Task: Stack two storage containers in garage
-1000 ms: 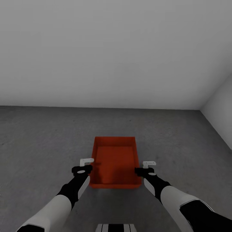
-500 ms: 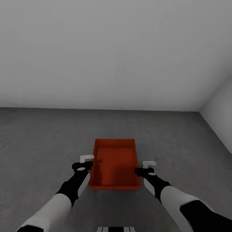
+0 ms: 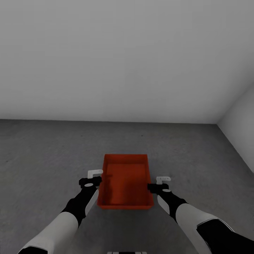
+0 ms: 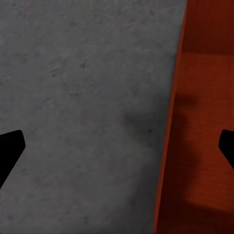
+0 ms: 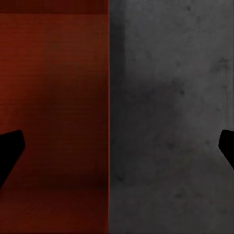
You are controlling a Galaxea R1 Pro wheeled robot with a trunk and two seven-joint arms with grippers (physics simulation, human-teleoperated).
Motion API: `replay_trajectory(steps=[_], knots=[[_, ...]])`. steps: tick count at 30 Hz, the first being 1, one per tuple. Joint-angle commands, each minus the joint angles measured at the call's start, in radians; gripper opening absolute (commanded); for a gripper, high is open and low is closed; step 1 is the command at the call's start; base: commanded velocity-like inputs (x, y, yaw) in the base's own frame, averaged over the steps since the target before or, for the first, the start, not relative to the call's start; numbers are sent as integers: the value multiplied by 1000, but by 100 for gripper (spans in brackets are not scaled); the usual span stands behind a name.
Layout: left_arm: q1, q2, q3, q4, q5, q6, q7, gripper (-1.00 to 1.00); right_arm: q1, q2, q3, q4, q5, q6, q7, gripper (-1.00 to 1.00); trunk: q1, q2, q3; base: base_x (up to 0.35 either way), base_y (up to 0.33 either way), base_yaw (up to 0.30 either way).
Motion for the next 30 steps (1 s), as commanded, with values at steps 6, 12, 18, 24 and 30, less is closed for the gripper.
replay_trajectory(steps=[6,12,18,24,30], knots=[[0,2,-7,-2,10,4,9,100,-1,0,8,0,-10,-4,-5,100,-23,42,18,0,0,0],[0,2,-6,-2,10,4,9,100,-1,0,8,1,-10,-4,-5,100,-46,84,37,0,0,0],[0,2,-6,-2,11,4,8,100,-1,0,8,1,-10,-4,-5,100,-69,126,56,0,0,0],[0,2,-6,-2,11,4,9,100,-1,1,8,1,-10,-4,-5,100,-92,168,75,0,0,0],[0,2,-6,-2,11,4,9,100,-1,2,8,1,-10,-4,-5,100,-115,210,93,0,0,0]])
